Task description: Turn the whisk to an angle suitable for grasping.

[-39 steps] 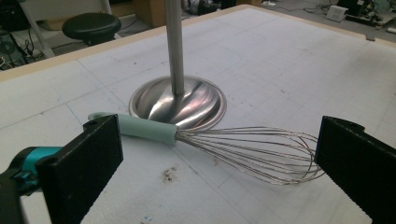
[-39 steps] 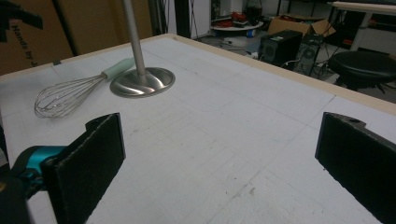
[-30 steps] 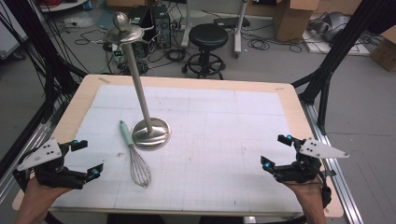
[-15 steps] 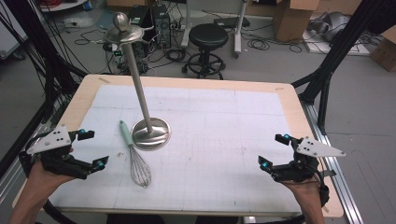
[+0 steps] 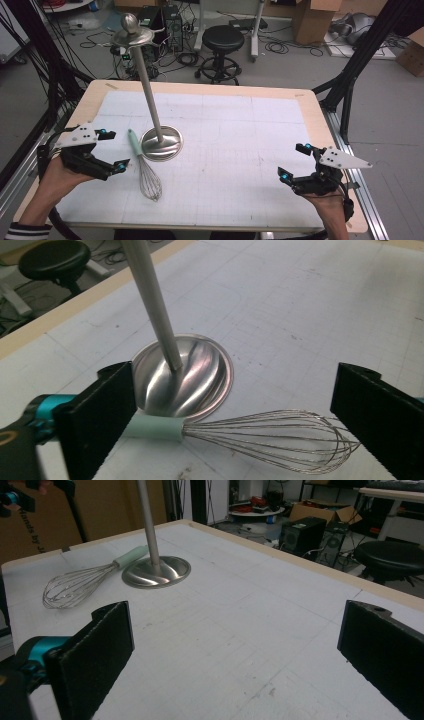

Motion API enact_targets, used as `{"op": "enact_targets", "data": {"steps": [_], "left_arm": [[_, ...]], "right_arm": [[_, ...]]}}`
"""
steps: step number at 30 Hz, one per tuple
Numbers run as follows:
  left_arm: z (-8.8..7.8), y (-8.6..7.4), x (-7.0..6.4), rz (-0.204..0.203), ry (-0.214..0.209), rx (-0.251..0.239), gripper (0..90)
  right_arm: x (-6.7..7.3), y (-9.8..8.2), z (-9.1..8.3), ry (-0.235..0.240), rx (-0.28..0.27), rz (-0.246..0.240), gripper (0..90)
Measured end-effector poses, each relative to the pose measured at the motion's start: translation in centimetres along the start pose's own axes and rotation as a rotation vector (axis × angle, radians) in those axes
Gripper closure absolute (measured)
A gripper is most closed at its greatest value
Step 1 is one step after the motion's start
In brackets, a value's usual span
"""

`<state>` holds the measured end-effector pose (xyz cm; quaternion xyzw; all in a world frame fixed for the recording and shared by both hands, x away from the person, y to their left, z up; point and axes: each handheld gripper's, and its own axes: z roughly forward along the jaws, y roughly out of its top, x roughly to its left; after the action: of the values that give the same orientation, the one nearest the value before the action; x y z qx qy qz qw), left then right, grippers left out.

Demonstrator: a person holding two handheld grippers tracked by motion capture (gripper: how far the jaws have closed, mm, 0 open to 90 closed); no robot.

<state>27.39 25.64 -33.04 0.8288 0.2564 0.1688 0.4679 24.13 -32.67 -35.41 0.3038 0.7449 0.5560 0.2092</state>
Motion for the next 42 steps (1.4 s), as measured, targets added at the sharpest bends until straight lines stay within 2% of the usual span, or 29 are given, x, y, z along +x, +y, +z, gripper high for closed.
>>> {"op": "enact_targets", "data": {"steps": [2,4,7,8,11,12,17,21,26,27,29,33,34,37,42], "left_arm": [[0.2,0.2,0.1,0.007,-0.010,0.004,7.8],[1.0,0.5,0.3,0.029,-0.015,0.033,8.4],[1.4,0.7,0.5,0.049,-0.027,0.050,11.9],[1.7,0.8,0.6,0.072,-0.040,0.066,13.7],[2.1,0.9,0.6,0.082,-0.063,0.072,18.3],[2.3,1.0,0.6,0.091,-0.084,0.081,25.2],[3.2,1.0,0.4,0.117,-0.138,0.105,41.1],[3.7,1.0,0.4,0.141,-0.157,0.117,55.6],[4.2,0.9,0.8,0.141,-0.154,0.135,68.2],[4.5,0.8,0.9,0.153,-0.159,0.148,71.5],[4.7,0.8,0.8,0.158,-0.158,0.158,73.1],[5.6,0.7,0.8,0.178,-0.141,0.187,87.2],[5.8,0.7,0.9,0.188,-0.136,0.197,88.7],[6.3,0.6,1.0,0.182,-0.123,0.209,89.6],[7.1,0.3,1.3,0.190,-0.123,0.259,89.8]], "right_arm": [[0.0,0.0,0.0,0.003,0.001,0.003,0.4],[-0.1,0.0,0.0,0.001,-0.003,0.001,0.4],[-0.1,0.0,-0.1,-0.001,-0.005,0.000,0.4],[-0.1,0.0,-0.2,0.000,-0.006,0.001,0.4],[-0.1,0.0,-0.2,-0.002,-0.009,0.005,0.4],[-0.2,0.0,-0.3,-0.003,-0.010,0.007,0.4],[-0.2,0.0,-0.3,-0.001,-0.011,0.004,0.4],[-0.1,0.0,-0.2,0.006,-0.007,0.006,0.4],[-0.1,0.0,-0.1,0.006,-0.005,0.004,0.4],[-0.1,0.0,-0.2,0.005,-0.007,0.003,0.4],[-0.1,0.0,-0.2,0.005,-0.008,0.004,0.4],[-0.1,-0.1,-0.1,0.009,-0.005,0.006,0.4],[-0.1,-0.1,-0.1,0.009,-0.004,0.006,0.4],[-0.1,-0.1,-0.1,0.012,-0.005,0.002,0.4],[0.0,0.0,-0.1,0.011,-0.004,0.006,0.4]]}}
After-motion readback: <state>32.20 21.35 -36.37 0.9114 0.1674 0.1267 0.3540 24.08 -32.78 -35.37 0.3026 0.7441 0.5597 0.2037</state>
